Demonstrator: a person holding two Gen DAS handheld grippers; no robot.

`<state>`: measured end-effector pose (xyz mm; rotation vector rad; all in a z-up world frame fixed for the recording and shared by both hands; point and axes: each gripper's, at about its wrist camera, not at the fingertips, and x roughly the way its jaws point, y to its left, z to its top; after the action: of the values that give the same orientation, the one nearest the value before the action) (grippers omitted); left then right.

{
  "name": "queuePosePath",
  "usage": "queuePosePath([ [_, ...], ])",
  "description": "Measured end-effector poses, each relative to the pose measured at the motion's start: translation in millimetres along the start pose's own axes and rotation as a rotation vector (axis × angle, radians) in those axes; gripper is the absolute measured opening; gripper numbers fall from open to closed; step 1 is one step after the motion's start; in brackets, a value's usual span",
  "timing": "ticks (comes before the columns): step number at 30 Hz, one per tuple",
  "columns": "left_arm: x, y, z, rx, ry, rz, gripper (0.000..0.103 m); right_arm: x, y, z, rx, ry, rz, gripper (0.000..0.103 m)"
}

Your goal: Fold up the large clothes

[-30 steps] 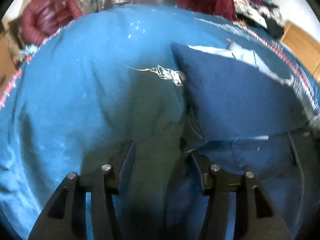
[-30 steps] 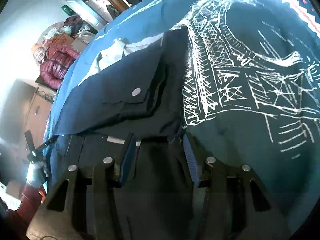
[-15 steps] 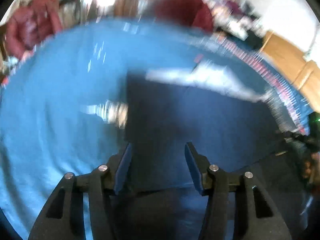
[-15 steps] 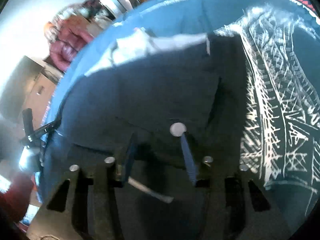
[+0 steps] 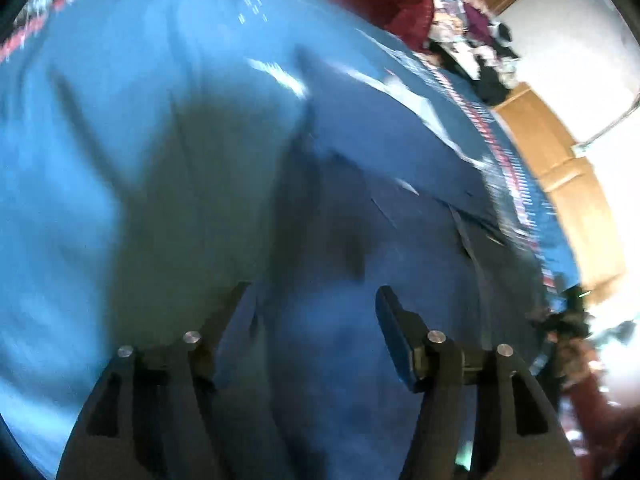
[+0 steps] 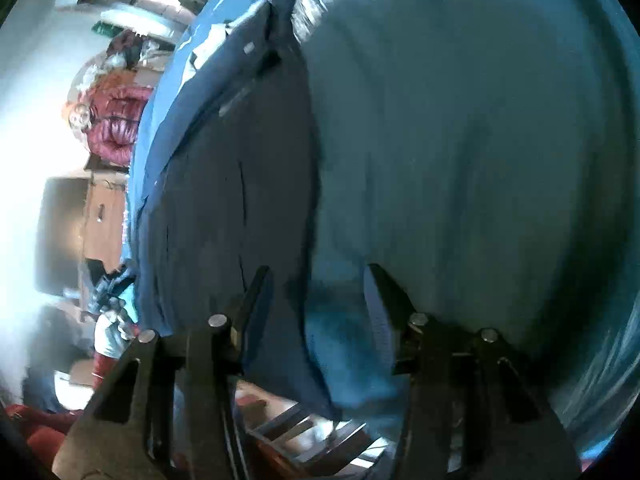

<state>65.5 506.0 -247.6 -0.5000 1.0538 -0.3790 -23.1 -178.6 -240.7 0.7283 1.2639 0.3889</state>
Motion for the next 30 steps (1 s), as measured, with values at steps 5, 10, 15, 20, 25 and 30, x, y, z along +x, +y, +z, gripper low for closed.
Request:
queuePosePath([
  [5,-5.4,2.8,-29.0,-0.042,0.037,-0.101,0.066,3.2,-10.0,-11.6,0.051,0.021,0.106,0.045],
  [10,-5.5,-3.1,-40.4,-0.026,0.07,-0.124,0.066,13.3,-5.5,-21.1,0.019,0.096,0.102,0.042],
  [15,-5.5,-1.3,-43.5,-0.037,0.071,-0.161,0.066,40.9,13.0,-28.3,-0.041,0.166,0.113,0.042],
  [20,-7.8,0.8,-45.3,-0.029,0.087,-0.191,0.065,47.5,16.5,-26.9,-0.067,0.172,0.129,0.042],
  [25,-18.8,-0.7,-55.2,0.015,0.102,-0.175,0.065,45.7,13.2,-26.9,-0.055,0.16,0.144,0.041],
  [30,-16.0,-10.6,-64.6,0.073,0.131,-0.154,0.063,44.0,12.4,-28.6,-0.058,0.16,0.143,0.042],
])
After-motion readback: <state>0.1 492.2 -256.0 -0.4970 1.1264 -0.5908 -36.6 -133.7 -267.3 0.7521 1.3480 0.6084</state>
